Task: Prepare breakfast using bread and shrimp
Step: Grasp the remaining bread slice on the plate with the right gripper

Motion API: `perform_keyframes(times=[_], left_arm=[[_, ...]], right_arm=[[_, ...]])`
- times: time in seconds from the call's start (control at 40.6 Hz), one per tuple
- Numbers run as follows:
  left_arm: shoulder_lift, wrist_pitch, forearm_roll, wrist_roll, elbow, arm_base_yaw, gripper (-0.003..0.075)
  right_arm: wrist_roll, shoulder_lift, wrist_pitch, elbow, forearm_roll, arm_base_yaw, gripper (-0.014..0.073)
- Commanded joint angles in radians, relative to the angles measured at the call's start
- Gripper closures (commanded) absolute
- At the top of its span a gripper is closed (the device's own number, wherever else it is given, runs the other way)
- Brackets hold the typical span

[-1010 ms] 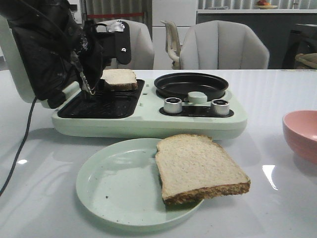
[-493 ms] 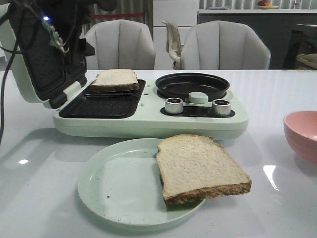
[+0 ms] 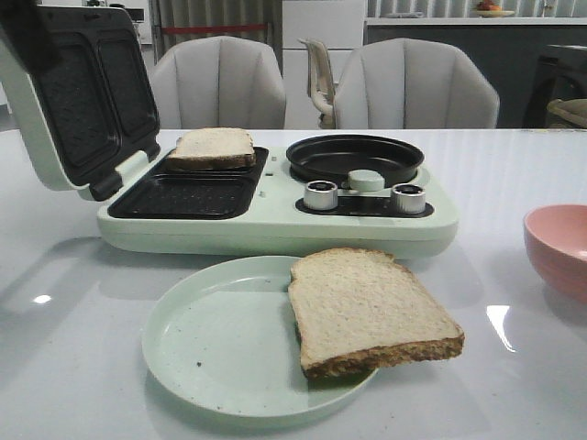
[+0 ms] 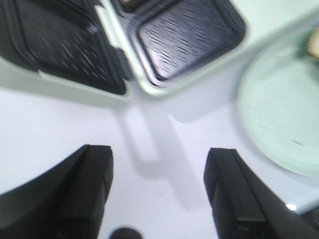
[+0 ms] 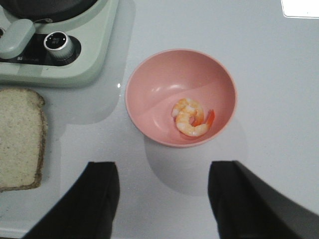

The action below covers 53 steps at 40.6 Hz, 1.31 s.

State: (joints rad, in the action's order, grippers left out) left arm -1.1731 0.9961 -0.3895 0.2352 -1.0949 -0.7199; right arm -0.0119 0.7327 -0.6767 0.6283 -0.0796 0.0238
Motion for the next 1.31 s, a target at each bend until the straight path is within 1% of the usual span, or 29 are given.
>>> perform_keyframes(times=[0.0,0.099,0.246,0.345,0.493,0.567,0.714,0.887,1.01,1.084,1.256,1.281], left_arm=[[0.123,-0.026,0.118,-0.046,0.021,-0.010,0.0265],[0.232,-0.041,0.177,-0.046,0.086,-0.010,0.0265],[0.346,-0.045,0.221,-0.046,0.151,-0.010,0.0265],[0.396,-0.045,0.229,-0.046,0.178,-0.010,0.0265],[0.419,-0.045,0.233,-0.046,0.188,-0.010,0.0265],[0.419,-0.045,0.233,-0.046,0.188,-0.010,0.0265],[0.415,-0.045,0.233,-0.046,0.190,-0.010,0.0265],[0.415,-0.045,0.233,-0.046,0.190,-0.010,0.0265],[0.415,-0.045,0.233,-0.046,0.190,-0.010,0.0265],[0.415,-0.045,0.233,-0.046,0.190,-0.010,0.0265],[0.415,-0.045,0.231,-0.046,0.190,-0.010,0.0265],[0.415,-0.045,0.231,-0.046,0.190,-0.010,0.0265]], right_arm=[[-0.010,0.003,0.058,0.025,-0.090,0.002,0.0088],[-0.037,0.037,0.013,0.025,-0.236,-0.002,0.0088],[-0.159,0.163,-0.048,0.025,-0.422,-0.050,0.0089],[-0.228,0.274,-0.042,0.025,-0.542,-0.105,0.0089],[-0.291,0.467,0.020,0.031,-0.664,-0.189,0.0089],[-0.304,0.563,0.054,0.045,-0.701,-0.220,0.0089],[-0.304,0.740,0.084,0.109,-0.705,-0.246,0.0089],[-0.304,0.892,0.051,0.218,-0.707,-0.246,0.0089],[-0.314,0.962,0.005,0.291,-0.707,-0.246,0.0095],[-0.337,0.989,-0.018,0.319,-0.707,-0.246,0.0151],[-0.341,0.990,-0.023,0.334,-0.706,-0.246,0.0396],[-0.342,0.986,-0.023,0.334,-0.706,-0.246,0.0420]])
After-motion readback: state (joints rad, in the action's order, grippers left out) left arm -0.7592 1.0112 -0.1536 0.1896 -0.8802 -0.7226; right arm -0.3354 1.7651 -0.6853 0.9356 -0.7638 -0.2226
